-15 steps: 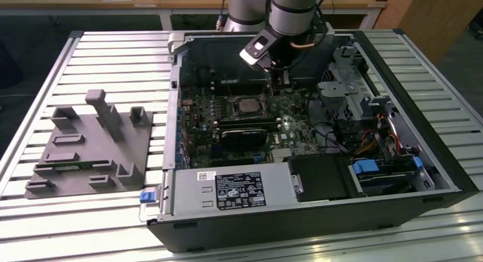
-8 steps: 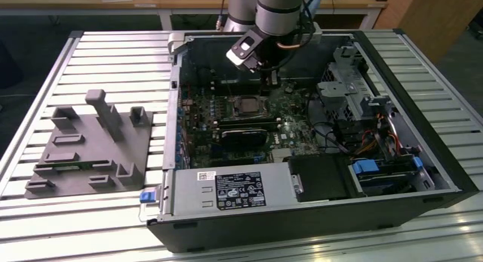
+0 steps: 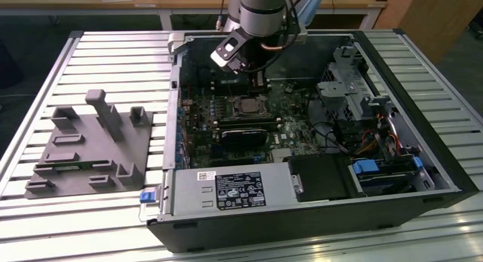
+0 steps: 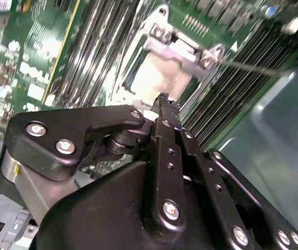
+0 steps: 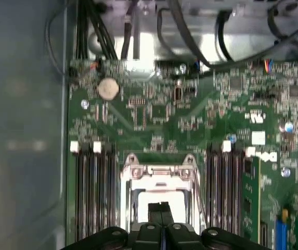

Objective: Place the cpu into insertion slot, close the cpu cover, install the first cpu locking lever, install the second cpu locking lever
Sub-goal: 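Close the cpu cover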

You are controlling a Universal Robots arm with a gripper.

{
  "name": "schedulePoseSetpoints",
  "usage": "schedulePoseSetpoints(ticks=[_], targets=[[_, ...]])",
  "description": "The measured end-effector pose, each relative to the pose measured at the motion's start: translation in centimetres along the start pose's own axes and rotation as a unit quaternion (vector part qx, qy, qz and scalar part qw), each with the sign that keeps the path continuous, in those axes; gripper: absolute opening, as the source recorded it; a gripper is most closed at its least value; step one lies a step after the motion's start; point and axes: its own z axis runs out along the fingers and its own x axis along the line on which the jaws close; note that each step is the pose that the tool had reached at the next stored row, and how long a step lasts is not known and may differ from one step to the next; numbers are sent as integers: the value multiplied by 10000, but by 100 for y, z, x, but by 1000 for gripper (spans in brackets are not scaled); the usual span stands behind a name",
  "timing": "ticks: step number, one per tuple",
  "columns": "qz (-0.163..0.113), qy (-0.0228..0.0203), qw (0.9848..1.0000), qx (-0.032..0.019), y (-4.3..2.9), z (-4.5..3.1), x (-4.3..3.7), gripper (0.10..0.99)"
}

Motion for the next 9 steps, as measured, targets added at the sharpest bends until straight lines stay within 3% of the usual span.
schedulePoseSetpoints(ticks=[5, 9], targets=[[0, 0, 10000, -36, -119, 46, -2, 106], [-2, 1, 10000, -52, -160, 96, -4, 106]])
